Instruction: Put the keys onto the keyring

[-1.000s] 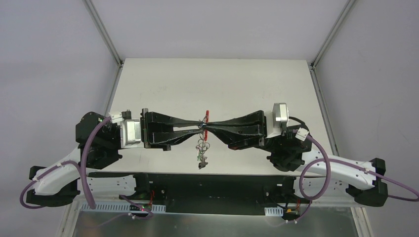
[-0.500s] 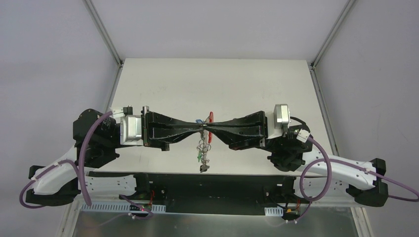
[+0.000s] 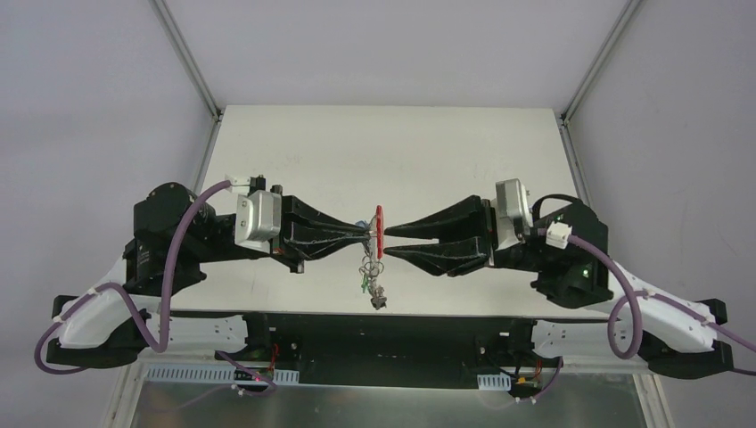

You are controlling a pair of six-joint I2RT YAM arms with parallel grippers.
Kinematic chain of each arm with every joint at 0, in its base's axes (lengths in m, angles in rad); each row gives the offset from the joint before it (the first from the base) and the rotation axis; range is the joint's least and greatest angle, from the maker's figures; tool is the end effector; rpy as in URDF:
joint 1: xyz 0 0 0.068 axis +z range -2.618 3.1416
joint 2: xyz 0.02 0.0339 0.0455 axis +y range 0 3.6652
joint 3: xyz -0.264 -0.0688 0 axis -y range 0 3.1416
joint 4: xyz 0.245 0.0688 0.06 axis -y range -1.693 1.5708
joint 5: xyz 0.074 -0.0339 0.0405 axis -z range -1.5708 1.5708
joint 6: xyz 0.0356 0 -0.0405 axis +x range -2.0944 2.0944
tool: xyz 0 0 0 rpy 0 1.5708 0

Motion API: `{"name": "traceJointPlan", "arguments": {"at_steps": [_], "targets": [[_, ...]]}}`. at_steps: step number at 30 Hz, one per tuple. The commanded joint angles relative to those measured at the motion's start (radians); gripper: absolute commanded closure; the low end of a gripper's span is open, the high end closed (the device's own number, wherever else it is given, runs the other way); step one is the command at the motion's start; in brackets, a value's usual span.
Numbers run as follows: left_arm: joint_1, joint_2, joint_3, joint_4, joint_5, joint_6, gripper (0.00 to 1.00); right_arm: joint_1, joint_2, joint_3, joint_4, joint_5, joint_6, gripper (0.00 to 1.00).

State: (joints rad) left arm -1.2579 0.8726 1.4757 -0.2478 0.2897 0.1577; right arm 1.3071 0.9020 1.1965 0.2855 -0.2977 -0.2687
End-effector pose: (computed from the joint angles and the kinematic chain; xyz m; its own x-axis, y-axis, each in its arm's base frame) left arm 0.0271 -0.1167 0.5417 0.2619 -0.3206 -0.9103 0.9651 0.0917 0.2454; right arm 0.0326 0.1608 0.5084 0.3997 0.5068 -0.7638 -0.9136 0.1523 -0.3770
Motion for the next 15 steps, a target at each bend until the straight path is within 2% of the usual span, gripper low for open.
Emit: {"name": "traceJointPlan", "arguments": {"at_steps": [1, 9, 15], "targets": [[-0.006, 0.017, 0.083, -0.064, -0.025, -0.039, 1.0, 0.004, 0.001, 0.177, -0.399, -0.019, -0.071, 0.68], [-0.006, 0.062, 0.147, -0.216, -0.007, -0.082, 1.0, 0.004, 0.13, 0.43, -0.794, 0.007, -0.079, 0.64], [-0.006, 0.112, 0.207, -0.335, 0.024, -0.109, 1.0, 0.004, 0.203, 0.518, -0.913, 0.017, -0.073, 0.64]]}}
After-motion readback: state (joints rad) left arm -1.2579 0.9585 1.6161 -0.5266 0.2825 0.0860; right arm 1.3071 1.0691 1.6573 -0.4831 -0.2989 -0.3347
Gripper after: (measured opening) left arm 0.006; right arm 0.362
